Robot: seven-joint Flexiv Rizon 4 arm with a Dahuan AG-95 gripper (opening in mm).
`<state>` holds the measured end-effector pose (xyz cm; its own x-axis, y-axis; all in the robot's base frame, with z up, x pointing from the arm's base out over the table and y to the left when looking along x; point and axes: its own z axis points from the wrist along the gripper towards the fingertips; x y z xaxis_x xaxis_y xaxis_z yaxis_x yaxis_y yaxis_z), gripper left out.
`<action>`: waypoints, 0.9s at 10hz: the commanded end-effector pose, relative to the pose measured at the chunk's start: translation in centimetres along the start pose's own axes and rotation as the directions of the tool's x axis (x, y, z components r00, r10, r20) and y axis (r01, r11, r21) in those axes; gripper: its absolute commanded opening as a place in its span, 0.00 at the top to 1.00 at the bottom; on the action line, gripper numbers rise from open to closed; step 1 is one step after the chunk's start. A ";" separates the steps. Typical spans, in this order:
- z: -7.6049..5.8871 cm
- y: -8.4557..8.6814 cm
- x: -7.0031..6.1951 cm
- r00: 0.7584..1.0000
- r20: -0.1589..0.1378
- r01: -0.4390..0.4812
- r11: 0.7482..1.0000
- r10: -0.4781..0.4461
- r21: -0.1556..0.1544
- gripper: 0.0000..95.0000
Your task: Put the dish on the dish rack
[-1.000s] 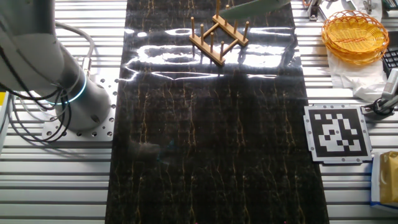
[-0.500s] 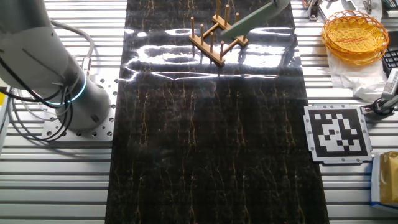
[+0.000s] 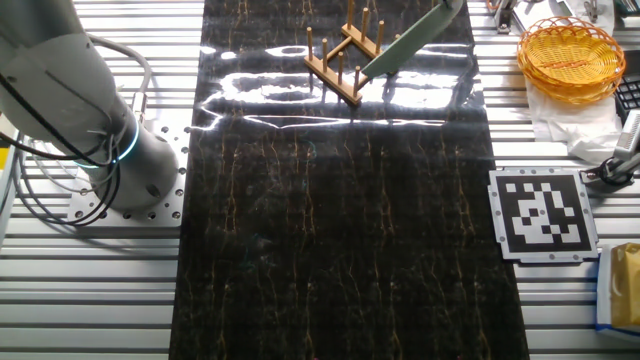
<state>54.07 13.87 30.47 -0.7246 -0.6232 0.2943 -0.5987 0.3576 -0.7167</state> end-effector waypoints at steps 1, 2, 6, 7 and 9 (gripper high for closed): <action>0.0 0.0 0.0 0.999 0.001 -0.043 0.998 0.043 -0.054 1.00; 0.0 0.0 0.0 0.999 -0.001 -0.047 0.997 0.047 -0.062 1.00; 0.0 0.0 0.0 0.999 -0.038 -0.037 0.998 0.035 -0.057 1.00; 0.0 0.0 0.0 0.999 -0.039 -0.010 1.000 0.009 -0.021 1.00; 0.0 0.0 0.0 0.999 -0.035 0.034 0.998 -0.032 0.050 1.00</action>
<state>54.11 13.99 30.48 -0.7821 -0.5511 0.2909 -0.5753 0.4592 -0.6769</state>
